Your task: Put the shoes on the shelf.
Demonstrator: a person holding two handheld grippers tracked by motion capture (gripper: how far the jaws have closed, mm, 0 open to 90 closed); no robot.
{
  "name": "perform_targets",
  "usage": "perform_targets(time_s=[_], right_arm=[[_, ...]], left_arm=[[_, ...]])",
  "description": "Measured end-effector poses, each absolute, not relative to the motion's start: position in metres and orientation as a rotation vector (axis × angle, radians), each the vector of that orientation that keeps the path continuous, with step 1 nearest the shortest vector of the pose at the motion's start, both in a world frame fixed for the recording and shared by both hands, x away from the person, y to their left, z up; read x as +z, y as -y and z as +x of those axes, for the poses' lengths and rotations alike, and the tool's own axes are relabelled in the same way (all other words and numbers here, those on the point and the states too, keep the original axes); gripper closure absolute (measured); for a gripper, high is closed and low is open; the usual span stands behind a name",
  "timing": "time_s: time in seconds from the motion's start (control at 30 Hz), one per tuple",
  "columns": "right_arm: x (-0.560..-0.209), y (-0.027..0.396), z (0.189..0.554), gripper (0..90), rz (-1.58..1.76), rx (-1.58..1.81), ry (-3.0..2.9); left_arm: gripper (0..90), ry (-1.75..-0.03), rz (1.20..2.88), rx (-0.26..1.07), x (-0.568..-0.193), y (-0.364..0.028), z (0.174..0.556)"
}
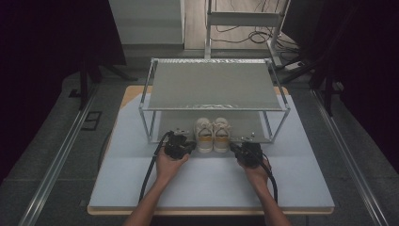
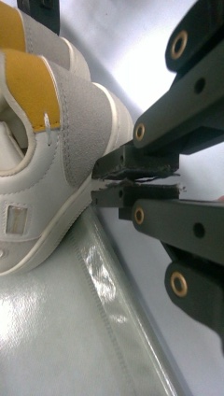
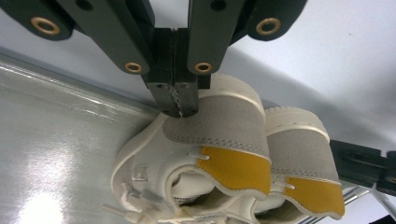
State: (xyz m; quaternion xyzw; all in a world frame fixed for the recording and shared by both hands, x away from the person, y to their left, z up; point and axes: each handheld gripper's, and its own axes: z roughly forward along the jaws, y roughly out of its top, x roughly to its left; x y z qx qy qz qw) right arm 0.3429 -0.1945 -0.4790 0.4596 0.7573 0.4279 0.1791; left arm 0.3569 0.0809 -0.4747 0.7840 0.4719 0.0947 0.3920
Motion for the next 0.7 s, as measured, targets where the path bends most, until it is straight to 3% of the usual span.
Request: perform_targets(time_s=[0.37,0.7], right_arm=[[-0.467,0.2,0.322,89.7,1.231,1.274,-2.162],[-0.468,0.182,0.324,89.7,1.181,1.284,-2.213]], left_arm=[[86.3,-1.1,1.978,0.223,-0.455,-0.087,0.33],[86.1,-1.076,2.014,0.184,-0.464,-0.068,0.333]])
